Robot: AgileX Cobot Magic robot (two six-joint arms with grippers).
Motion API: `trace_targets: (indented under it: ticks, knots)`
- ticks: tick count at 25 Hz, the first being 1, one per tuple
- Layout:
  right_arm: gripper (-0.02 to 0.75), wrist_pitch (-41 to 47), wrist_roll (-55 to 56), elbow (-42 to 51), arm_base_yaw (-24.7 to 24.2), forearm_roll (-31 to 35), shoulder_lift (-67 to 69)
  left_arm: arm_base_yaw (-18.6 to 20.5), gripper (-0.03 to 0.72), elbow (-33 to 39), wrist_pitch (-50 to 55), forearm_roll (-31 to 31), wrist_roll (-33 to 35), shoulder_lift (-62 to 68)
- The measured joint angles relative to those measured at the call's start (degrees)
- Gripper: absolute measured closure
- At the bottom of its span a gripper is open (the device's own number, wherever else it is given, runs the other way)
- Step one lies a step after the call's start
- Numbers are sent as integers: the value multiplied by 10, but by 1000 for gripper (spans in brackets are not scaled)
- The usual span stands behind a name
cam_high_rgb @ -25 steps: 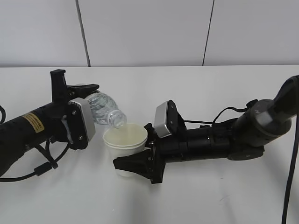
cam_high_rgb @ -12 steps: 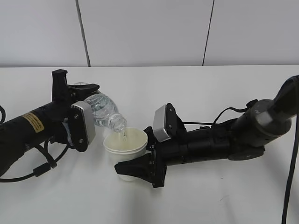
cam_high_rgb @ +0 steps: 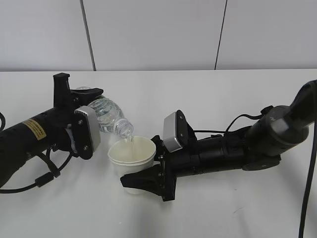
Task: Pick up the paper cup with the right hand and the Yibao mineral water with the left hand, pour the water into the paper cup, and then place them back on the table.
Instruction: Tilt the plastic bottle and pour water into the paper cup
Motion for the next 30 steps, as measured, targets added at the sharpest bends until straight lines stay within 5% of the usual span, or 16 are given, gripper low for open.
trace_targets:
  ticks: [30]
  knots:
    - [206, 39, -1, 0, 0, 10, 0, 0, 346, 0, 0, -10, 29, 0]
